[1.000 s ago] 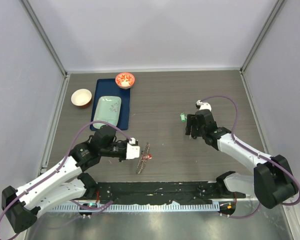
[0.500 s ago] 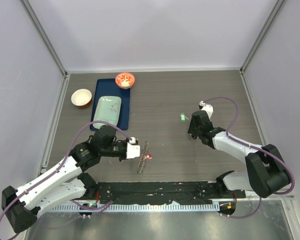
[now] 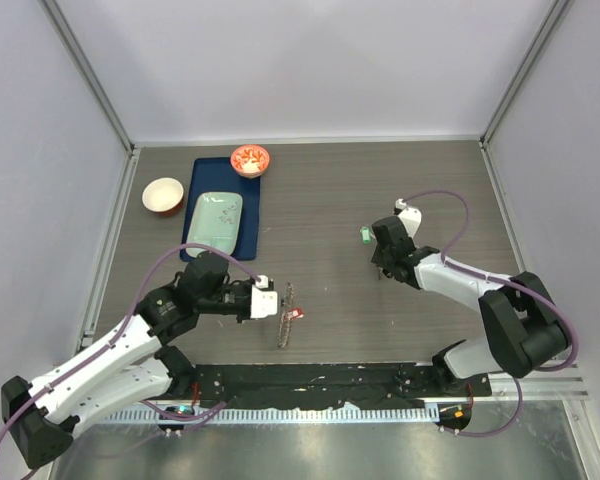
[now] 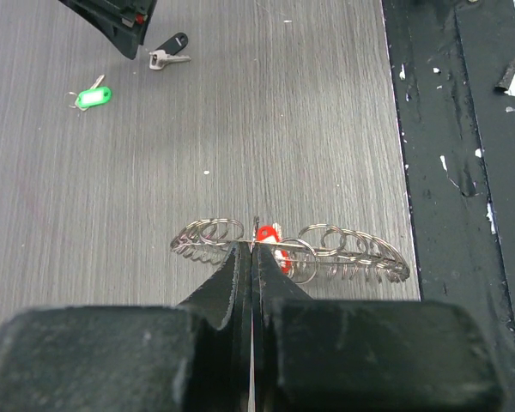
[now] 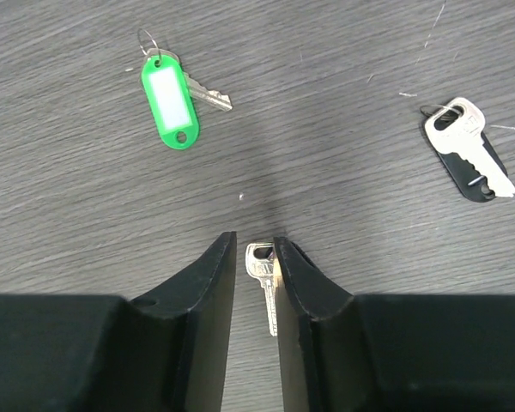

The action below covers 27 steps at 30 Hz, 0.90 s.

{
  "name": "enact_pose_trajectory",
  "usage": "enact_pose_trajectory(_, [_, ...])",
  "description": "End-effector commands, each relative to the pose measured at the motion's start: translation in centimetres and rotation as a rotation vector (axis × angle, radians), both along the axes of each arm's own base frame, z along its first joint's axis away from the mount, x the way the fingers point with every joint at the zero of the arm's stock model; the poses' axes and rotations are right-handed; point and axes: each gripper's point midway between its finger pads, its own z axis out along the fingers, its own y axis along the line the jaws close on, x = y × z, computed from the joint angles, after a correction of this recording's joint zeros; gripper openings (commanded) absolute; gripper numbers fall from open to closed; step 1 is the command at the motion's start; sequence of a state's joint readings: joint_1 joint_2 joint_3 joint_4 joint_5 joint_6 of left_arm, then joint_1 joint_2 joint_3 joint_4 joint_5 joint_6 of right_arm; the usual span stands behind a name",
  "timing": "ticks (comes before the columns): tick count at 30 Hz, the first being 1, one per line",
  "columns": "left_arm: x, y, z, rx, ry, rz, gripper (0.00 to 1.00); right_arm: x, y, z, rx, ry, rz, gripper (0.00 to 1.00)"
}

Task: Put the keys on the keyring

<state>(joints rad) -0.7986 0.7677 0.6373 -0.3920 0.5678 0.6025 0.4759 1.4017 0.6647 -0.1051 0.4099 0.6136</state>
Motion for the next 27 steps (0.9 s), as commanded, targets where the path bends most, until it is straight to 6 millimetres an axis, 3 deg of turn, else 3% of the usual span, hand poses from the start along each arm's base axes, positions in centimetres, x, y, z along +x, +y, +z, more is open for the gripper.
enact_pose_trajectory(1, [0.3,-0.7,2.4,-0.084,-0.064,-0.006,0.00,1.1,-0.1,0.8,0.002,-0.032,-0.070,0.29])
enact_pose_trajectory(27, [0.0,-0.5,2.8,-0.100,-0.069,-0.009,0.00,0.8,-0.3,-1.1,-0.049,-0.013,-0.088,0.17])
